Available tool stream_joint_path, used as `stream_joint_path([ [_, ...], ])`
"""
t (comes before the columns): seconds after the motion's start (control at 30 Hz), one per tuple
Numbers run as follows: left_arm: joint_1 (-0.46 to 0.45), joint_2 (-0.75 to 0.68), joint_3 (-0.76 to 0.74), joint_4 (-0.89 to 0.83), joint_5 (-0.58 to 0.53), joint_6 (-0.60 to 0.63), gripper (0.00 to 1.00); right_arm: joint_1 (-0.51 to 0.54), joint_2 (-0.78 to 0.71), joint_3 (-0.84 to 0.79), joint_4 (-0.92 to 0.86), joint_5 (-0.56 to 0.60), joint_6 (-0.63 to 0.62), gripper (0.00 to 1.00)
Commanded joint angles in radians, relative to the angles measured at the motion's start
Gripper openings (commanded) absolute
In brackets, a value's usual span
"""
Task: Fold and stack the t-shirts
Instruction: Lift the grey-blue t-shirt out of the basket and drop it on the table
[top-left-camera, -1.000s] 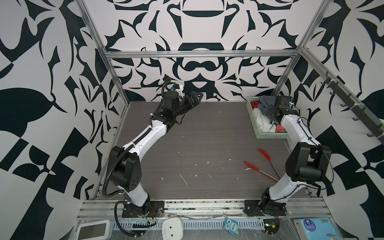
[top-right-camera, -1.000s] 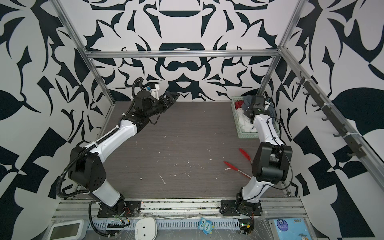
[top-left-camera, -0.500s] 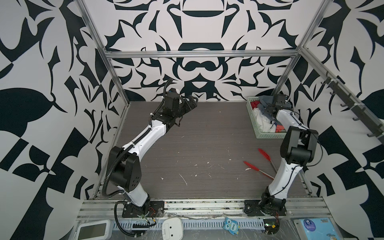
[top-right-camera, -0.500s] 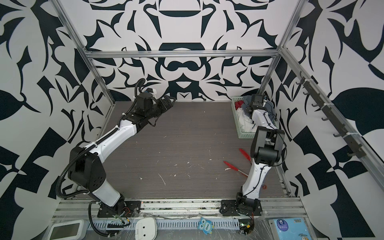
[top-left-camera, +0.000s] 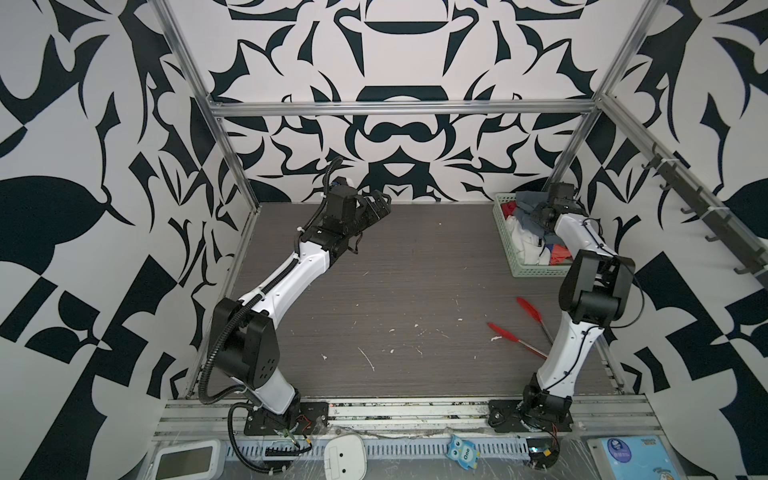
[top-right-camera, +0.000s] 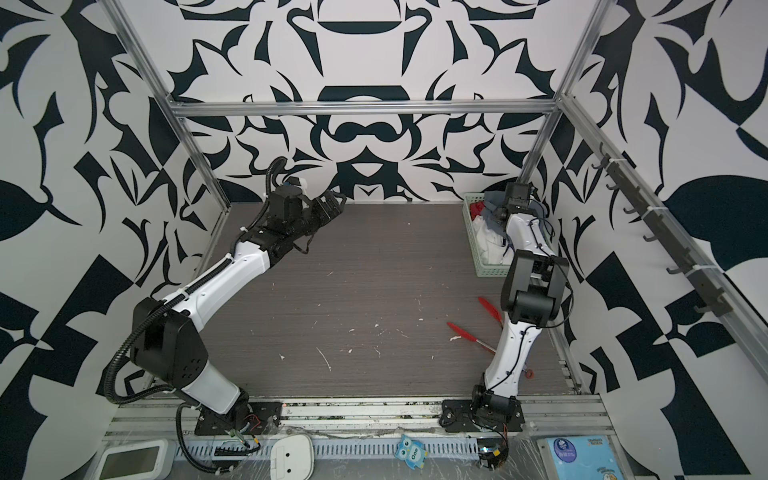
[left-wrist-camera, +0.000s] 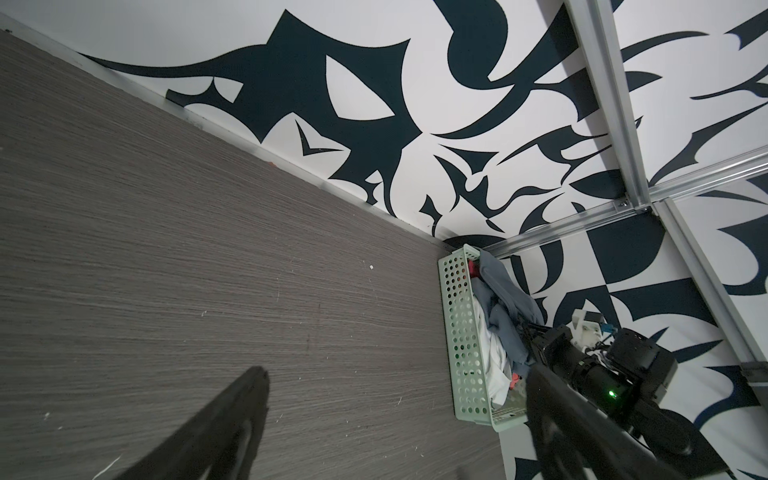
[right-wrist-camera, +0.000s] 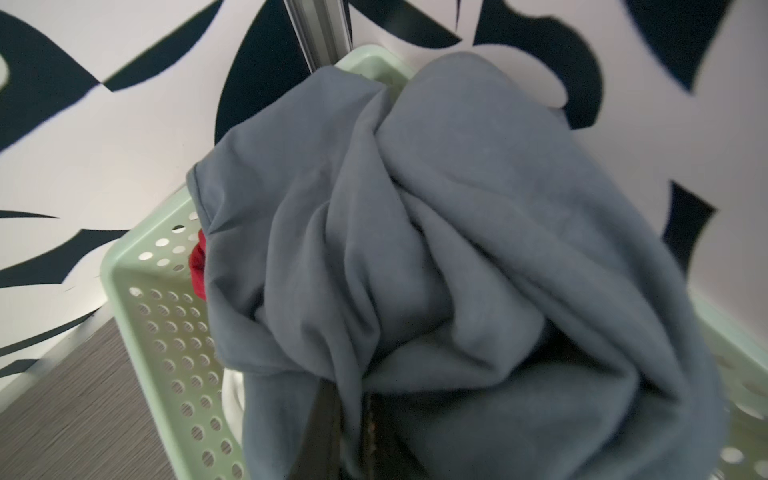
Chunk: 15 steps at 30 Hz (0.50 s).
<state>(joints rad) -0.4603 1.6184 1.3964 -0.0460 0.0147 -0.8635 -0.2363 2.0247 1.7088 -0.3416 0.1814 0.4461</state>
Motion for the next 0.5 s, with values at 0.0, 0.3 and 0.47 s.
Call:
stream_joint_path([
  [0.0, 0.002, -0.015, -0.017, 0.016, -0.002, -0.006, 0.99, 0.006, -0.165, -0.049, 0.050, 0.002, 0.026, 0.00],
  [0.3, 0.003, 0.043, 0.027, 0.036, 0.079, -0.006, 0.99, 0.006, -0.466, -0.238, 0.156, 0.061, 0.001, 0.00],
  [0.47, 0.003, 0.092, 0.086, 0.034, 0.132, -0.001, 0.99, 0.011, -0.604, -0.293, 0.138, -0.018, -0.009, 0.00],
])
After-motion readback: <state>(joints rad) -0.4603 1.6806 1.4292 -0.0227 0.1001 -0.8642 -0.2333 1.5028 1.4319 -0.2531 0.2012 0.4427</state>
